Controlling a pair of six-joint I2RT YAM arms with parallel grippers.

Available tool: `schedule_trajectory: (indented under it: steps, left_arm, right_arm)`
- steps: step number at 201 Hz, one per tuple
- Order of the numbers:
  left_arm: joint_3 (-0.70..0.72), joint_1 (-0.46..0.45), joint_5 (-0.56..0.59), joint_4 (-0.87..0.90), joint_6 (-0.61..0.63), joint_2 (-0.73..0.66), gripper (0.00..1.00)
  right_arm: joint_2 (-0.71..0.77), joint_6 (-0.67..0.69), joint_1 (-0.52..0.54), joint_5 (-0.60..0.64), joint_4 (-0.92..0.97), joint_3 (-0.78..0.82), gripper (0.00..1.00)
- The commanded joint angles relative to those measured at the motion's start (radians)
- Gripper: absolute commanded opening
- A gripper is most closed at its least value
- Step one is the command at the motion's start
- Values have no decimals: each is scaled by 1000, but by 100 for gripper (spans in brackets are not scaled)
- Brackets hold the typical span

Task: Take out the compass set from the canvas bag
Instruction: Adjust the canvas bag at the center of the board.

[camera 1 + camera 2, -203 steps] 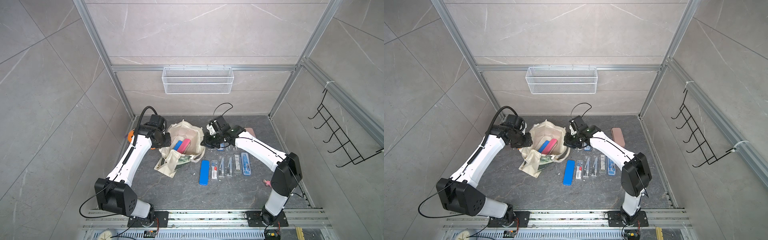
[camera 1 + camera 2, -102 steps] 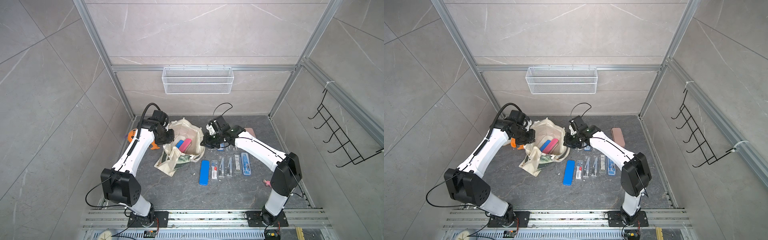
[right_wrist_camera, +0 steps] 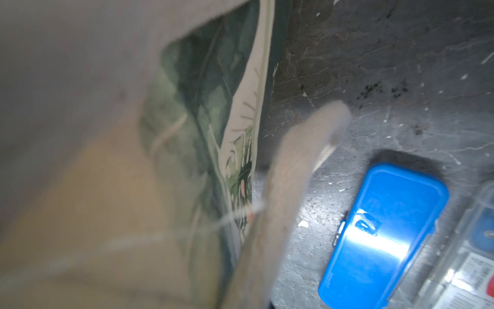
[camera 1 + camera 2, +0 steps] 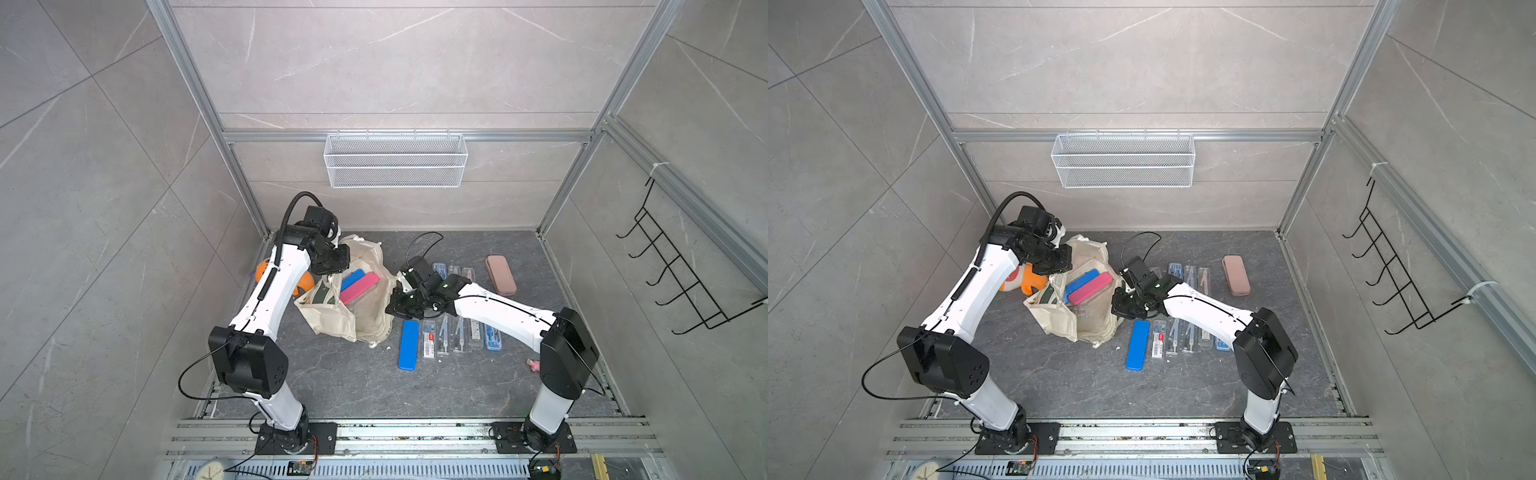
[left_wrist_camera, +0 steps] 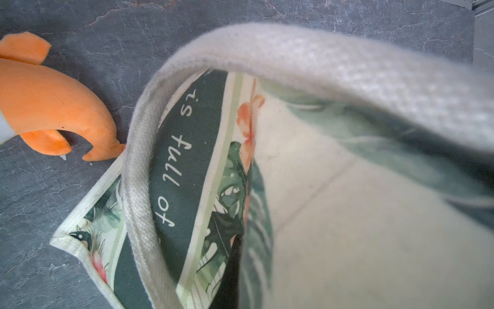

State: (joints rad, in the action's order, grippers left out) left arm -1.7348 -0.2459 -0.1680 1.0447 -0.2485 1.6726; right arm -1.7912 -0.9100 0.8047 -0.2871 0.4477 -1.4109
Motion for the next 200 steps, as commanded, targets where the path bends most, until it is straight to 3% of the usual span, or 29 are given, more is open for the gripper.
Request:
schedule_trajectory:
  steps: [1,17,57,87,128,150,173,200]
  left_arm:
    - [1,-1,-75,-72,34,-51,0]
    - [43,-4,-88,-79,34,-80,0]
    - [159,-18,-110,-109,26,-159,0]
    - [217,-36,-105,-108,15,-194,0]
    - [264,-56,-82,-106,-45,-213,0]
    - [254,-69,-65,-97,-61,-209,0]
    - [252,-72,-55,-95,-71,-211,0]
    - [256,-72,-58,-95,-67,-215,0]
  right_arm:
    - [13,-55,11,6,-72,29,12]
    - [18,-57,11,16,-63,41,15]
    - [62,-80,5,48,-52,79,43]
    - [143,-102,-18,85,-45,131,53]
    - [334,-9,-5,245,96,119,55]
    - [373,49,48,273,137,89,46]
    - [312,52,130,252,148,37,33]
    - [168,8,187,195,138,-39,26]
